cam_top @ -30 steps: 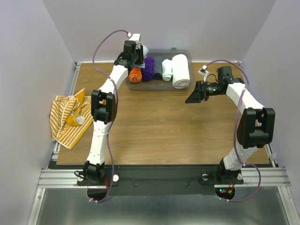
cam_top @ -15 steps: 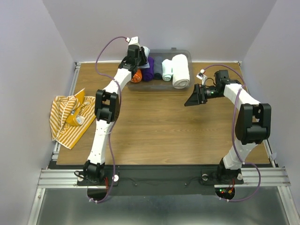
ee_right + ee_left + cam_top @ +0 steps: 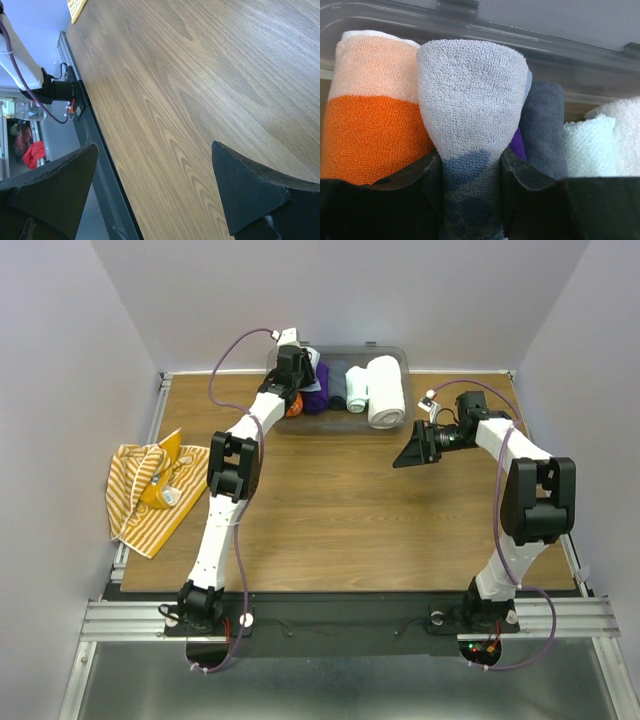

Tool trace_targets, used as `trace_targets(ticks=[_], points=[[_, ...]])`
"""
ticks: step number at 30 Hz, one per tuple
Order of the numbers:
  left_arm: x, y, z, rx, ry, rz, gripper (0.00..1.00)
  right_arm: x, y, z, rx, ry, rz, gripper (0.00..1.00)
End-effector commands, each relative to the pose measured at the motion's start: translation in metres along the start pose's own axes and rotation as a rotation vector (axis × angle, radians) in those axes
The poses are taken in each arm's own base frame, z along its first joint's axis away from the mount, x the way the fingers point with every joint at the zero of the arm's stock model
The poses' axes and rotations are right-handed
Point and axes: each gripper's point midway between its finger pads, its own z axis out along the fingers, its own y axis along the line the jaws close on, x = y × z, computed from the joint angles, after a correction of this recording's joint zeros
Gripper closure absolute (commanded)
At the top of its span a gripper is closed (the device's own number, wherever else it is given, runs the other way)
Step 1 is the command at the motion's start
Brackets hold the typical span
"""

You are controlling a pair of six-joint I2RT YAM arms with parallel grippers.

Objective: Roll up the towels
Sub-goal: Place the rolled towel into the container

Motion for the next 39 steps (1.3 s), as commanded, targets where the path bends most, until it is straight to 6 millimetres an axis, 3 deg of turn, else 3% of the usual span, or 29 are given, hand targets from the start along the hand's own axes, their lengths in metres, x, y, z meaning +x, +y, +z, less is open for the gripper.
trace_targets(ticks=[1, 7, 13, 22, 23, 25, 28, 35, 36, 38, 39], points=[[-0.006, 0.002, 0.001, -0.026, -0.026, 0.02, 0.8, -0.002, 0.0, 0.003, -0.018, -0.005, -0.013, 0.0], [-0.005, 0.007, 0.003, -0.033, -0.026, 0.022, 0.53, -0.001, 0.001, 0.002, -0.015, -0.004, -0.01, 0.0], [-0.034, -0.011, -0.008, 0.029, -0.07, 0.036, 0.3, 0.003, 0.003, 0.001, -0.021, -0.005, -0.004, 0.0], [-0.092, -0.035, -0.037, 0.073, -0.165, 0.052, 0.24, 0.002, 0.009, 0.0, -0.036, -0.011, -0.013, 0.0], [-0.1, -0.038, -0.041, 0.077, -0.18, 0.055, 0.18, 0.002, 0.01, 0.0, -0.037, -0.012, -0.013, 0.0], [-0.123, -0.045, -0.052, 0.086, -0.221, 0.063, 0.01, 0.001, 0.011, -0.001, -0.035, -0.015, -0.02, 0.0], [-0.164, -0.046, -0.077, 0.04, -0.308, 0.085, 0.01, -0.002, 0.014, -0.003, -0.034, -0.02, -0.031, 0.0], [-0.215, -0.026, -0.12, -0.093, -0.407, 0.17, 0.01, -0.012, 0.025, -0.009, -0.026, -0.042, -0.073, 0.0], [-0.235, -0.032, -0.14, -0.079, -0.436, 0.189, 0.01, -0.015, 0.027, -0.011, -0.021, -0.048, -0.082, 0.0], [-0.235, -0.034, -0.156, -0.067, -0.408, 0.264, 0.01, -0.021, 0.032, -0.016, 0.002, -0.06, -0.11, 0.0], [-0.255, -0.039, -0.184, -0.064, -0.434, 0.322, 0.01, -0.023, 0.033, -0.017, 0.012, -0.063, -0.116, 0.0]])
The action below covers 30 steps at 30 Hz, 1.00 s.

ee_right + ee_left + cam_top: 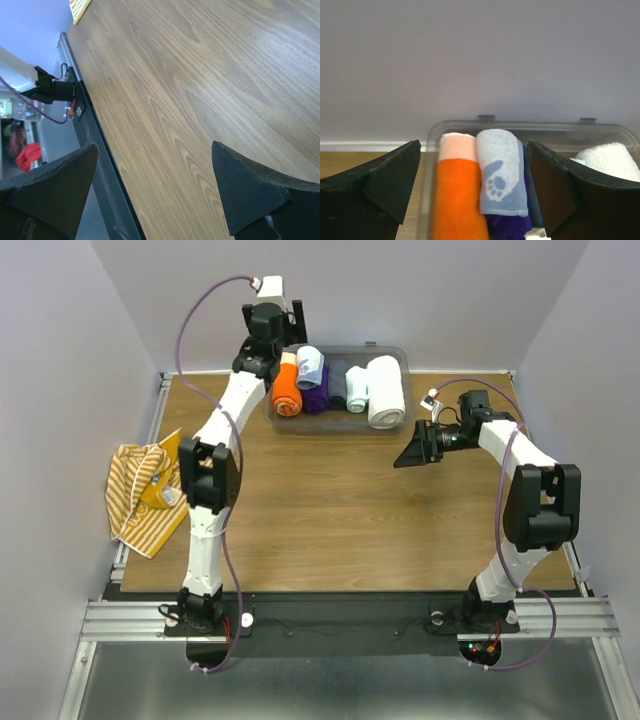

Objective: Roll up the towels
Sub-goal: Place the rolled towel into the container, then move the towel to the center of the board

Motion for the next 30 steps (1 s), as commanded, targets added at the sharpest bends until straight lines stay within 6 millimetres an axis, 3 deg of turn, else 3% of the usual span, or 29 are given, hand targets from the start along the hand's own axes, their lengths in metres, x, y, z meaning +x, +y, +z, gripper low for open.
trace_targets(ticks=[1, 2, 3, 4, 5, 6, 7, 8, 9, 10, 11, 12, 13, 14, 15, 16, 17, 18, 19, 23, 27, 30], points=[[-0.109, 0.014, -0.074, -0.015, -0.127, 0.155, 0.01, -0.027, 0.022, -0.016, 0.045, -0.057, -0.111, 0.0], [-0.133, 0.017, -0.099, -0.008, -0.148, 0.208, 0.01, -0.03, 0.025, -0.019, 0.062, -0.063, -0.121, 0.0], [-0.136, 0.021, -0.111, 0.001, -0.128, 0.244, 0.01, -0.031, 0.025, -0.021, 0.077, -0.066, -0.126, 0.0], [-0.116, 0.035, -0.12, 0.008, -0.032, 0.292, 0.01, -0.029, 0.022, -0.022, 0.108, -0.063, -0.125, 0.0], [-0.114, 0.043, -0.131, 0.032, 0.003, 0.316, 0.01, -0.028, 0.023, -0.023, 0.119, -0.064, -0.129, 0.0], [-0.129, 0.044, -0.157, 0.091, -0.004, 0.318, 0.01, -0.028, 0.027, -0.027, 0.13, -0.071, -0.144, 0.0], [-0.103, 0.076, -0.165, 0.083, 0.092, 0.325, 0.01, -0.026, 0.027, -0.028, 0.147, -0.072, -0.146, 0.0], [-0.111, 0.079, -0.188, 0.134, 0.094, 0.332, 0.01, -0.022, 0.027, -0.029, 0.155, -0.069, -0.14, 0.0], [-0.082, 0.097, -0.199, 0.131, 0.191, 0.367, 0.01, -0.022, 0.031, -0.032, 0.168, -0.076, -0.152, 0.0], [-0.097, 0.109, -0.209, 0.13, 0.157, 0.392, 0.01, -0.021, 0.032, -0.033, 0.175, -0.077, -0.155, 0.0], [-0.078, 0.132, -0.23, 0.145, 0.237, 0.396, 0.01, -0.018, 0.032, -0.034, 0.184, -0.076, -0.148, 0.0], [-0.07, 0.152, -0.242, 0.13, 0.27, 0.42, 0.01, -0.019, 0.033, -0.036, 0.195, -0.08, -0.154, 0.0], [-0.037, 0.17, -0.253, 0.14, 0.369, 0.485, 0.02, -0.018, 0.036, -0.038, 0.208, -0.086, -0.161, 0.0], [-0.032, 0.192, -0.267, 0.098, 0.406, 0.516, 0.03, -0.017, 0.037, -0.039, 0.213, -0.086, -0.16, 0.0], [-0.017, 0.203, -0.274, 0.095, 0.451, 0.53, 0.04, -0.016, 0.037, -0.04, 0.219, -0.088, -0.161, 0.0], [0.021, 0.214, -0.286, 0.113, 0.57, 0.531, 0.06, -0.016, 0.04, -0.041, 0.218, -0.092, -0.163, 0.0], [0.033, 0.229, -0.295, 0.095, 0.614, 0.573, 0.1, -0.016, 0.042, -0.042, 0.217, -0.096, -0.161, 0.0], [0.047, 0.234, -0.3, 0.097, 0.647, 0.577, 0.11, -0.016, 0.042, -0.042, 0.219, -0.096, -0.159, 0.0], [0.076, 0.24, -0.306, 0.111, 0.706, 0.578, 0.14, -0.015, 0.042, -0.041, 0.216, -0.096, -0.147, 0.0], [0.116, 0.258, -0.312, 0.058, 0.755, 0.601, 0.2, -0.014, 0.045, -0.043, 0.221, -0.102, -0.141, 0.0], [0.164, 0.274, -0.301, 0.028, 0.89, 0.528, 0.25, -0.01, 0.046, -0.044, 0.233, -0.102, -0.142, 0.0], [0.187, 0.282, -0.29, 0.039, 0.922, 0.528, 0.27, -0.007, 0.044, -0.044, 0.239, -0.096, -0.133, 0.0]])
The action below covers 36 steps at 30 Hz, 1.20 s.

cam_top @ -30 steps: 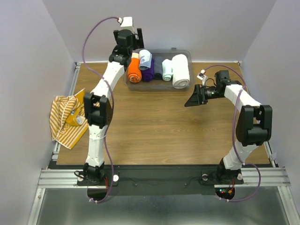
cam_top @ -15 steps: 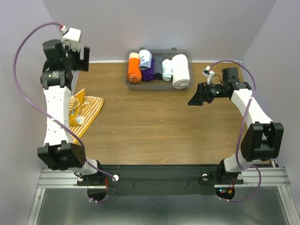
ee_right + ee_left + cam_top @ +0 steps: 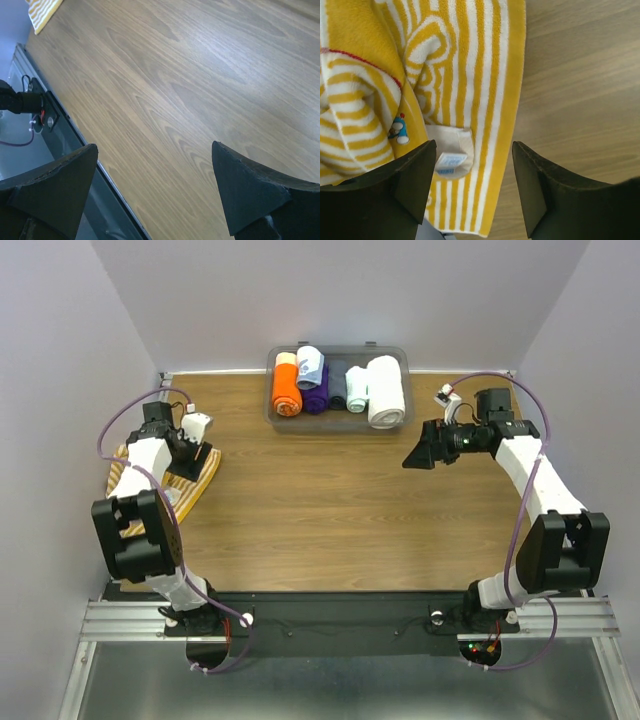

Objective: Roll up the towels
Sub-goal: Move the towel to the center of the board

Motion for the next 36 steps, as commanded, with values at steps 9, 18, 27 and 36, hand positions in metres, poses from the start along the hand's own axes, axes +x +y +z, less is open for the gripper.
trace_targets(ticks=[9, 18, 27, 36], points=[[-0.005, 0.001, 0.068, 0.102, 0.032, 0.024, 0.35, 0.006, 0.001, -0.006, 0.051, -0.006, -0.015, 0.0], [0.023, -0.064, 0.091, 0.325, 0.143, 0.069, 0.83, 0.006, 0.002, -0.005, 0.038, -0.003, 0.003, 0.0], [-0.005, -0.216, 0.065, 0.662, 0.133, 0.168, 1.0, 0.005, -0.001, -0.002, 0.039, 0.004, 0.027, 0.0], [-0.067, -0.358, 0.003, 1.029, 0.051, 0.172, 1.0, 0.011, -0.021, -0.01, 0.144, 0.006, 0.055, 0.04]])
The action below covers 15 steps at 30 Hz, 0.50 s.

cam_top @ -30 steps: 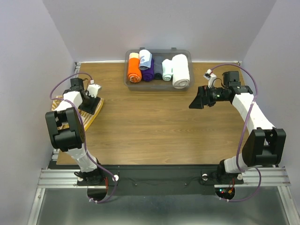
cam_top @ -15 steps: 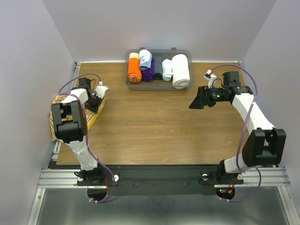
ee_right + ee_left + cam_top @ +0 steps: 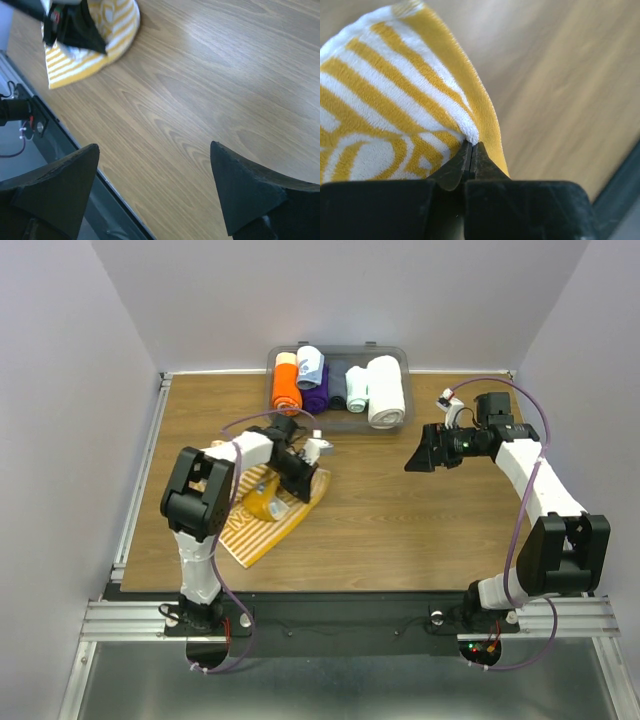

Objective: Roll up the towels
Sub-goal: Move the towel to the center of the board

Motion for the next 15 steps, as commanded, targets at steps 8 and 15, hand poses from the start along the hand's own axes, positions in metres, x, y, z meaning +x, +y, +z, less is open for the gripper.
trace_targets(ticks=[8, 15], points=[[-0.132, -0.128, -0.061, 0.251, -0.368, 0.177, 0.56, 0.026, -0.027, 0.006, 0.075, 0.057, 0.093, 0.36], [-0.156, -0.09, -0.091, -0.048, -0.375, 0.319, 0.39, 0.063, -0.032, 0.035, -0.022, 0.118, 0.213, 0.43]])
